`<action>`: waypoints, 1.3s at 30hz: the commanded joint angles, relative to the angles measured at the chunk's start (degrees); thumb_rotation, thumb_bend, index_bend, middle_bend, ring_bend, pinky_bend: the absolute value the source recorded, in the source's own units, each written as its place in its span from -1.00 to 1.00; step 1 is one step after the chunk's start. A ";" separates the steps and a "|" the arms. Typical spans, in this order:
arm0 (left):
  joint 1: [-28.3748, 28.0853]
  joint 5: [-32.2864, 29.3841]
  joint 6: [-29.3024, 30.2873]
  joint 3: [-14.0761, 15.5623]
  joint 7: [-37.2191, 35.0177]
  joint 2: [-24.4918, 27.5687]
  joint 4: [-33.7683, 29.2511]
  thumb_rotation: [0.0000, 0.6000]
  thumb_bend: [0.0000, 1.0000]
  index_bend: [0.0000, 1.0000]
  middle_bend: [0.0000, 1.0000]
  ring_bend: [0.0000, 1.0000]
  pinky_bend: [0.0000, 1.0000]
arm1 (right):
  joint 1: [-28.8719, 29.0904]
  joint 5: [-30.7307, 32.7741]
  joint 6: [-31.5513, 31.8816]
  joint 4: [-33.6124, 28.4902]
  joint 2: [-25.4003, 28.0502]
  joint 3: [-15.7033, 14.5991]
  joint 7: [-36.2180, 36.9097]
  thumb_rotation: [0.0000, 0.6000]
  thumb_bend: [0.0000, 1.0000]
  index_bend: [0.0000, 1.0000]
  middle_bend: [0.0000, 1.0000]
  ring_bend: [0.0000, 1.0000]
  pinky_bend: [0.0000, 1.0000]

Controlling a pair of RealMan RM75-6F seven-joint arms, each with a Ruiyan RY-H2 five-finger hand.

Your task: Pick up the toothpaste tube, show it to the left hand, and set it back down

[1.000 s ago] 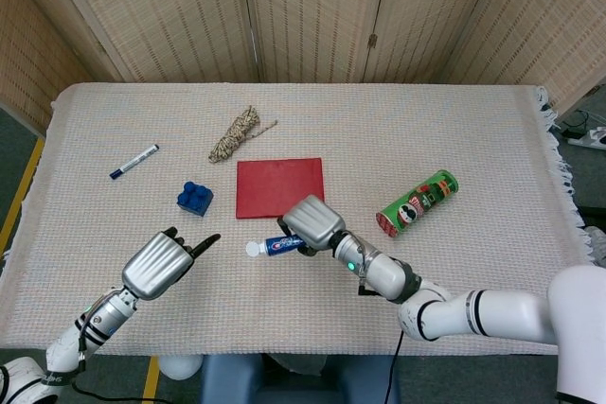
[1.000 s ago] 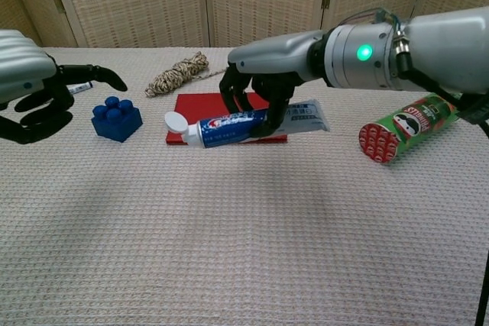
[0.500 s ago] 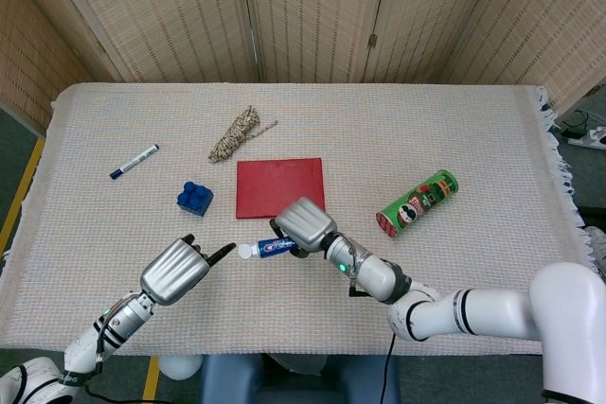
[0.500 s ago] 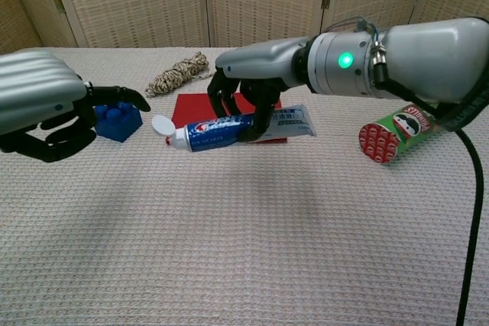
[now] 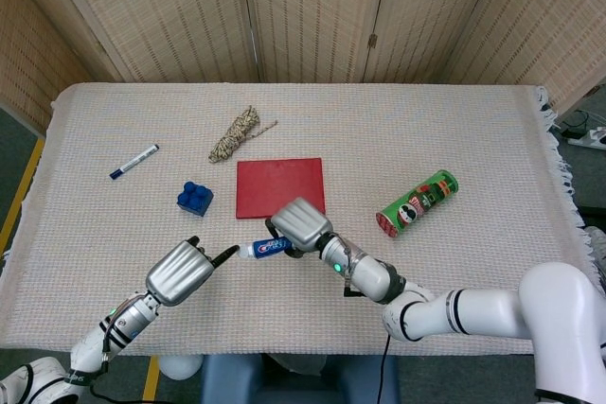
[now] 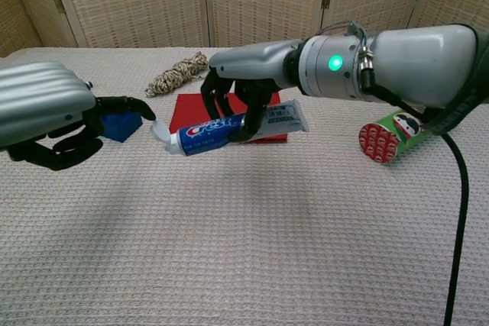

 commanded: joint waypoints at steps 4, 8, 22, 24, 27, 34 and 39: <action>0.33 -0.58 0.69 0.53 -1.03 -0.40 1.32 1.00 0.32 -0.56 0.70 0.57 0.11 | -1.22 -2.37 0.18 0.01 0.44 0.52 3.80 1.00 0.43 0.41 0.29 0.45 0.12; 0.36 -0.87 1.04 0.72 -1.70 -0.48 2.02 1.00 0.32 -0.56 0.70 0.57 0.10 | -1.78 -3.92 0.14 0.40 0.73 0.52 5.50 1.00 0.43 0.41 0.29 0.45 0.12; 0.48 -0.70 2.38 1.55 -3.00 -1.06 2.86 1.00 0.32 -0.56 0.70 0.56 0.09 | -4.02 -9.11 1.64 1.05 -0.38 1.42 12.22 1.00 0.43 0.41 0.29 0.46 0.12; 0.44 -0.71 2.50 1.54 -3.00 -1.12 2.86 1.00 0.32 -0.56 0.70 0.56 0.09 | -4.38 -9.89 1.88 1.33 -0.77 1.59 13.45 1.00 0.43 0.41 0.29 0.46 0.12; 0.46 -0.79 2.73 1.57 -2.92 -1.20 2.62 1.00 0.32 -0.56 0.70 0.56 0.09 | -4.99 -11.20 2.37 1.85 -1.38 2.02 15.62 1.00 0.43 0.41 0.29 0.46 0.12; 0.72 -1.65 3.57 1.38 -5.34 -0.38 1.52 1.00 0.32 -0.57 0.68 0.48 0.09 | -6.43 -13.89 3.62 2.95 -2.10 2.62 19.83 1.00 0.43 0.41 0.29 0.45 0.12; 2.49 -3.46 8.37 -0.37 -13.45 1.91 0.43 1.00 0.30 -0.60 0.27 0.12 -0.01 | -8.50 -16.30 5.09 2.70 -1.65 2.75 24.73 1.00 0.43 0.41 0.29 0.45 0.12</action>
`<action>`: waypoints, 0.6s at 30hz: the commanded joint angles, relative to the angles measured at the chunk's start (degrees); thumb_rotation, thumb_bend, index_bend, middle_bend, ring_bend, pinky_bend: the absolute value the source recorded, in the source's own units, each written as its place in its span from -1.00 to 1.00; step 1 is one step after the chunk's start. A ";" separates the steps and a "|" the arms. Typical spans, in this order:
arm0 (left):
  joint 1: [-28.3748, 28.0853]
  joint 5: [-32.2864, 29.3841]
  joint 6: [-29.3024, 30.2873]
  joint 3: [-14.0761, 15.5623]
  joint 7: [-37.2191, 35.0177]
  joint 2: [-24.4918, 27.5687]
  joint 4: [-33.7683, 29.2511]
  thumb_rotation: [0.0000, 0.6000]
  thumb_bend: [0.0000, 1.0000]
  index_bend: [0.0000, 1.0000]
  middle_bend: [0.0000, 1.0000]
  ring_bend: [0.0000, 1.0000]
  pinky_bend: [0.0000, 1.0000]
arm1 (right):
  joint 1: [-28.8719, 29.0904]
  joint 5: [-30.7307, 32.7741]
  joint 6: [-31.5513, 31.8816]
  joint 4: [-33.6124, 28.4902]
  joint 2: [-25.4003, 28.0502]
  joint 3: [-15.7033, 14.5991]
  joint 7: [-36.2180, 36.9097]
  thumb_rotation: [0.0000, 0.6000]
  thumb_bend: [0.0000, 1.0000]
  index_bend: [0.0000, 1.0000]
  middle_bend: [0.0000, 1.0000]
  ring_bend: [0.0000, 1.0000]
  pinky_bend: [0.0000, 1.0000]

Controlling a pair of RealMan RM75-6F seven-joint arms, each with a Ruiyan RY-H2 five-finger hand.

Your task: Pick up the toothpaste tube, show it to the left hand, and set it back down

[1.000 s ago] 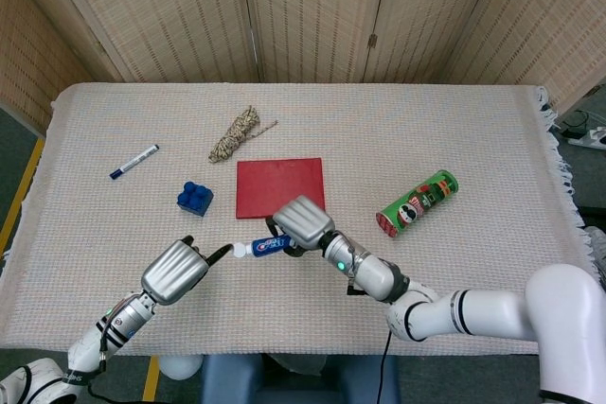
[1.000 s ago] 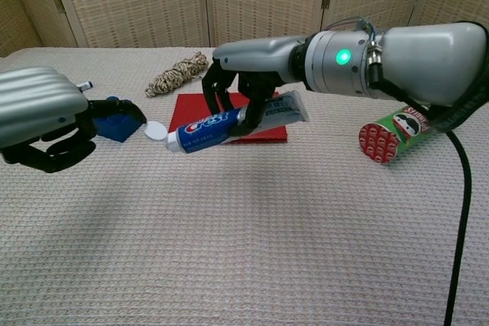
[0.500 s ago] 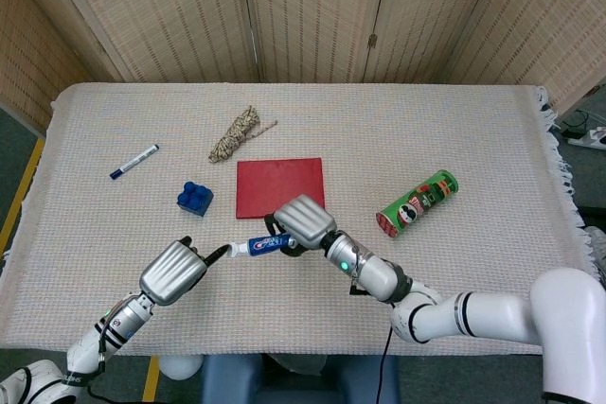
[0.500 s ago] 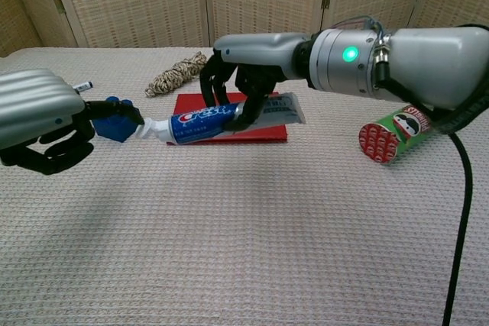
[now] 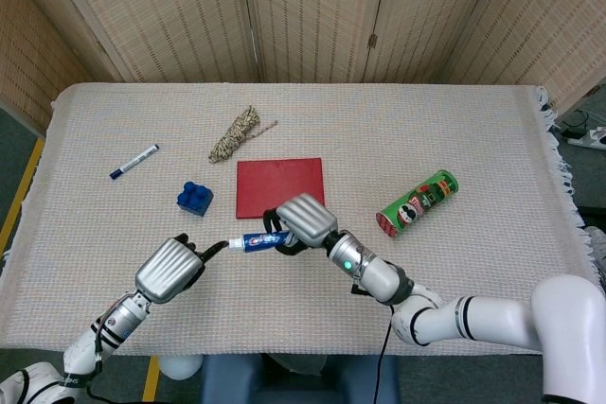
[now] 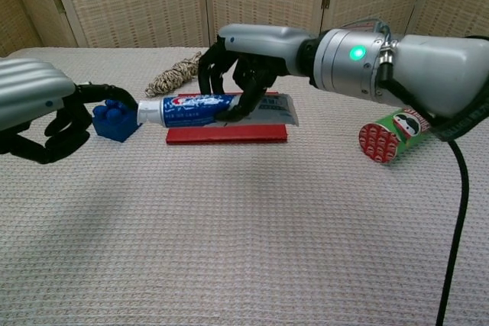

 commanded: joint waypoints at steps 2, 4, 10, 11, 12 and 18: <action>2.20 -2.14 5.69 -2.23 -10.37 3.22 -1.44 1.00 0.18 -0.61 0.05 -0.06 -0.11 | -2.35 -3.06 1.53 -0.18 0.51 -0.01 5.71 1.00 0.43 0.41 0.29 0.45 0.12; 3.19 -2.83 8.24 -3.18 -15.77 4.53 -1.69 1.00 0.03 -0.63 -0.09 -0.18 -0.19 | -3.20 -4.73 2.20 0.26 0.55 -0.30 8.06 1.00 0.43 0.41 0.29 0.46 0.12; 5.35 -5.85 12.57 -5.57 -32.30 6.83 -2.77 1.00 -0.43 -0.75 -0.50 -0.58 -0.52 | -4.92 -8.36 2.60 1.58 -0.83 -1.14 16.63 1.00 0.43 0.41 0.29 0.45 0.12; 5.52 -6.27 12.70 -5.81 -34.65 7.08 -3.13 1.00 -0.45 -0.76 -0.53 -0.61 -0.56 | -5.05 -9.04 2.63 1.79 -1.10 -1.28 17.84 1.00 0.43 0.41 0.29 0.45 0.12; 5.61 -6.49 12.72 -5.98 -36.92 7.38 -3.50 1.00 -0.47 -0.78 -0.59 -0.67 -0.62 | -5.16 -9.76 2.74 2.00 -1.38 -1.41 18.98 1.00 0.43 0.41 0.29 0.45 0.12; 5.68 -6.75 12.20 -6.35 -43.21 8.74 -5.01 0.10 -0.64 -0.85 -0.76 -0.85 -0.90 | -5.63 -13.18 4.19 3.15 -3.26 -1.83 24.01 1.00 0.43 0.41 0.30 0.45 0.12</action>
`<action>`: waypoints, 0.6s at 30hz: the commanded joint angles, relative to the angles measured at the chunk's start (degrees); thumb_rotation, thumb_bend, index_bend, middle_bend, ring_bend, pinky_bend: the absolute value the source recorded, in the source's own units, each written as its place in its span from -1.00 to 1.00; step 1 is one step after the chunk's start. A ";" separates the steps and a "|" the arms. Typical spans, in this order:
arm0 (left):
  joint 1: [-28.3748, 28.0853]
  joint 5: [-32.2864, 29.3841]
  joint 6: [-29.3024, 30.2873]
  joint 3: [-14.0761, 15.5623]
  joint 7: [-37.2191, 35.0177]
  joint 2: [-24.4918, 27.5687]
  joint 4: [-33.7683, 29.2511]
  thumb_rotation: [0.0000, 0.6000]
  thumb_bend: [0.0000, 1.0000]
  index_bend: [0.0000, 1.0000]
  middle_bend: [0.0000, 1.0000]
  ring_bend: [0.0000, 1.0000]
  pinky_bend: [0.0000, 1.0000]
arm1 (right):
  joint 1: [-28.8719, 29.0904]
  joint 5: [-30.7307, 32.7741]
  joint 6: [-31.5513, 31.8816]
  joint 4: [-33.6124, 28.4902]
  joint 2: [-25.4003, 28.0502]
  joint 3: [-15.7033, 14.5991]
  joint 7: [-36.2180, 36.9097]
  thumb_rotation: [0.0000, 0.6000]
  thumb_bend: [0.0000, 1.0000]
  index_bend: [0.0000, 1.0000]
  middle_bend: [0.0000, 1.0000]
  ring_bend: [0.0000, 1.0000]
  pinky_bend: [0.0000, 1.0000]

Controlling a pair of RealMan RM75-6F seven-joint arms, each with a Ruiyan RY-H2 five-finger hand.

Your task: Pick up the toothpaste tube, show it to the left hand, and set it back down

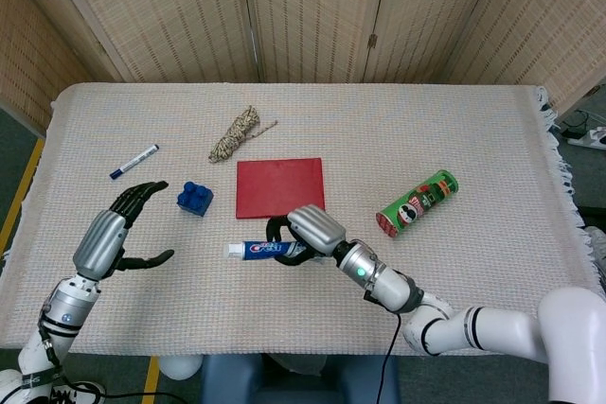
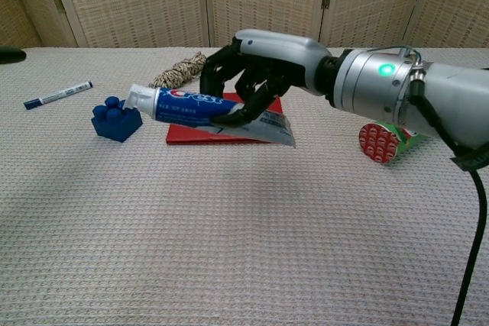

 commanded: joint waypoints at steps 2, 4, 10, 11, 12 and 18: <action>0.17 -0.48 -0.34 -0.72 -5.39 1.57 -2.49 -0.40 -0.70 -0.86 -0.80 -0.89 -0.99 | -0.51 -2.61 1.82 1.00 -2.41 -0.31 4.00 1.00 0.43 0.41 0.30 0.45 0.12; -0.26 -0.37 -1.00 -0.94 -7.20 1.67 -2.94 -0.79 -0.74 -0.87 -0.82 -0.92 -1.00 | -0.81 -4.02 3.52 2.16 -4.09 -0.30 6.10 1.00 0.43 0.41 0.31 0.46 0.12; -1.28 -0.23 -2.21 -1.43 -7.26 0.53 -3.99 -1.00 -0.78 -0.89 -0.83 -0.94 -1.00 | -1.28 -6.29 7.03 4.10 -7.62 0.25 11.42 1.00 0.43 0.42 0.32 0.47 0.12; -1.44 -0.35 -2.42 -1.52 -6.80 0.25 -4.13 -1.00 -0.78 -0.89 -0.84 -0.95 -1.00 | -1.32 -6.46 7.40 4.36 -8.13 0.32 11.81 1.00 0.43 0.43 0.32 0.47 0.12; -1.69 -0.47 -2.84 -1.58 -5.98 -0.03 -4.35 -1.00 -0.78 -0.89 -0.85 -0.95 -1.00 | -1.33 -6.61 7.86 4.66 -8.78 0.48 12.30 1.00 0.43 0.43 0.32 0.47 0.12; -2.52 -0.28 -3.31 -1.95 -1.59 -2.08 -4.92 -1.00 -0.78 -0.89 -0.85 -0.96 -1.00 | -1.20 -6.24 8.84 5.35 -11.17 1.55 13.44 1.00 0.43 0.44 0.33 0.46 0.13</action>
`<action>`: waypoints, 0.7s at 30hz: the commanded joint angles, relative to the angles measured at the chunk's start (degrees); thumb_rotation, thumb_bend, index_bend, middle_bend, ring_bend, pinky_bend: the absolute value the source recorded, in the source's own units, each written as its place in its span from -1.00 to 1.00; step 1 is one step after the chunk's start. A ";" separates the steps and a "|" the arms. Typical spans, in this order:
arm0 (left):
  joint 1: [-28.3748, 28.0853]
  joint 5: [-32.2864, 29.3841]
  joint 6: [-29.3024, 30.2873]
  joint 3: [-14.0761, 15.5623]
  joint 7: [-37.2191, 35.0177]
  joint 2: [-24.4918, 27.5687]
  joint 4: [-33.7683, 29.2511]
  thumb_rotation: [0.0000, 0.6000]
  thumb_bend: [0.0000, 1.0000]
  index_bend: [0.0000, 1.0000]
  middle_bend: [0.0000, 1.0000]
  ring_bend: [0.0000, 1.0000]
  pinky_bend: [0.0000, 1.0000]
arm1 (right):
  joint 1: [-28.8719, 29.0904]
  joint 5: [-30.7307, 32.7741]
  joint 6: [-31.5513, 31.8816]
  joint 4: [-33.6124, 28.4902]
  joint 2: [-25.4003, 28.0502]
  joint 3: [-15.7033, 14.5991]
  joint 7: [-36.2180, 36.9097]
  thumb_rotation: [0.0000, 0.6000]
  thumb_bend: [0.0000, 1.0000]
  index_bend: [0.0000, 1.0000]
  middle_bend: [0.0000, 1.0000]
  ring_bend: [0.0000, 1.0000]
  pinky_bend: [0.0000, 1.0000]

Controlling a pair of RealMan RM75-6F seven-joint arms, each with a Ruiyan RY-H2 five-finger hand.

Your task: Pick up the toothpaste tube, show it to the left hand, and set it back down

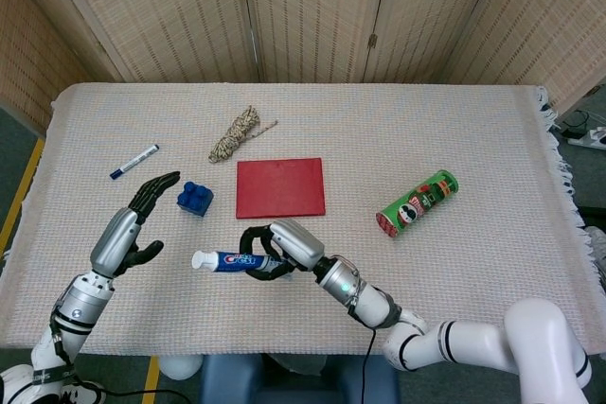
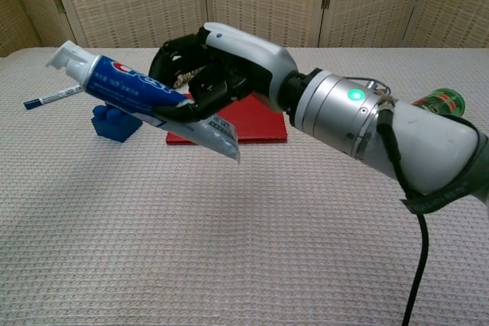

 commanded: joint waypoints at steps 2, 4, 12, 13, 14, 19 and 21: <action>-0.69 0.90 0.23 -0.26 3.23 -2.43 0.26 -1.00 -0.78 -0.90 -0.85 -0.96 -1.00 | 0.12 0.35 0.46 0.24 -1.29 0.71 0.33 1.00 0.43 0.45 0.33 0.47 0.14; -0.82 1.36 0.88 -0.42 4.30 -3.95 1.05 -1.00 -0.77 -0.91 -0.85 -0.97 -1.00 | 0.14 0.48 0.70 0.44 -1.85 0.96 0.15 1.00 0.43 0.45 0.34 0.47 0.14; -1.73 2.20 1.86 -0.93 4.75 -8.83 1.66 -1.00 -0.77 -0.96 -0.87 -1.00 -1.00 | 0.13 1.51 1.96 1.85 -4.77 2.45 -0.30 1.00 0.44 0.47 0.35 0.48 0.15; -1.88 2.26 1.85 -1.00 4.72 -9.21 1.65 -1.00 -0.77 -0.96 -0.87 -1.00 -1.00 | 0.15 1.61 2.04 1.97 -5.10 2.62 -0.12 1.00 0.44 0.48 0.36 0.48 0.15; -2.10 2.35 1.83 -1.12 4.83 -9.66 1.75 -1.00 -0.77 -0.96 -0.87 -1.00 -1.00 | 0.21 1.73 2.09 2.15 -5.48 2.83 0.12 1.00 0.45 0.48 0.36 0.48 0.15; -2.49 2.46 2.88 -1.84 5.20 -11.97 2.44 -1.00 -0.77 -0.96 -0.88 -1.00 -1.00 | 0.25 1.95 2.32 2.70 -6.60 3.30 0.65 1.00 0.46 0.49 0.37 0.49 0.16; -2.57 2.50 3.46 -2.14 4.80 -12.90 2.77 -1.00 -0.77 -0.95 -0.88 -1.00 -1.00 | 0.28 2.13 2.33 2.82 -7.01 3.52 0.92 1.00 0.46 0.50 0.37 0.50 0.16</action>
